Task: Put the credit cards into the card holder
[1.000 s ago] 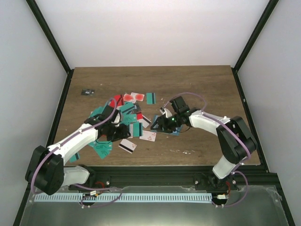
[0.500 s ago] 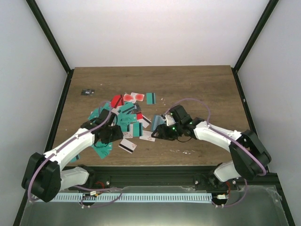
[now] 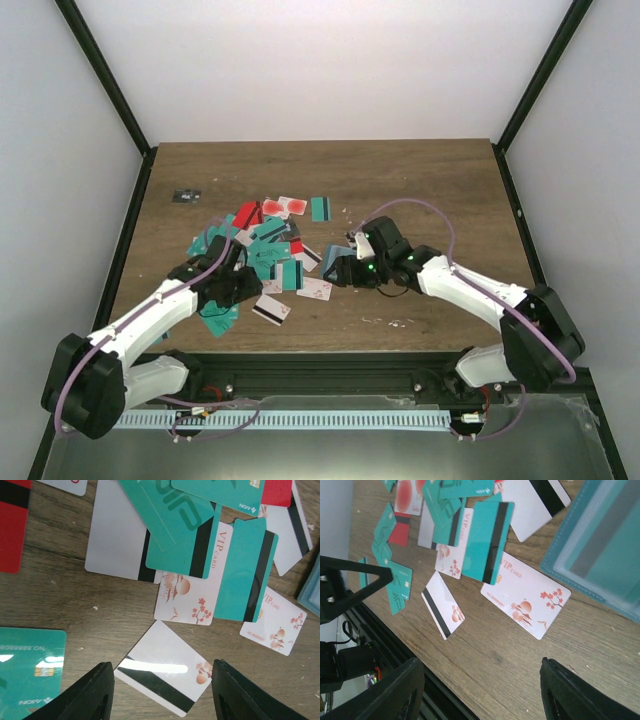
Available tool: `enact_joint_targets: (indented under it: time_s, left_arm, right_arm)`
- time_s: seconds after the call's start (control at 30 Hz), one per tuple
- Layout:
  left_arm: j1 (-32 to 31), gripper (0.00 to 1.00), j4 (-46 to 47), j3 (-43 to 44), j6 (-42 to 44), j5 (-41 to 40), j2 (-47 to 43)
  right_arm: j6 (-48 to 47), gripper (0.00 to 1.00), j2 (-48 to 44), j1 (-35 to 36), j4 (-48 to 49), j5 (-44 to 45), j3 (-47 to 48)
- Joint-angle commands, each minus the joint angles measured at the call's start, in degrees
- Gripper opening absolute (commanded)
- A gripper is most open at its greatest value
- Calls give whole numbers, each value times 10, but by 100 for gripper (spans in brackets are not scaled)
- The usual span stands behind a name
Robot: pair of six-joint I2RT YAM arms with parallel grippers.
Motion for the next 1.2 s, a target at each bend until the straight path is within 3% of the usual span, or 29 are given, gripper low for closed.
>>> enact_joint_targets:
  time_s: [0.0,0.47,1.17]
  left_arm:
    - [0,56,50,-22,-30,29,-3]
    - [-8,55,58,-49,-58,17,-19]
    - [-23,55,69,-78,-75,21,-38]
  right_arm:
    - [-47,66,-22,-2,-35,12,30]
    - [-89,69,-82,-27,-51,-27,-31]
    - [-56,71,-62,-31,-8,-55,-64]
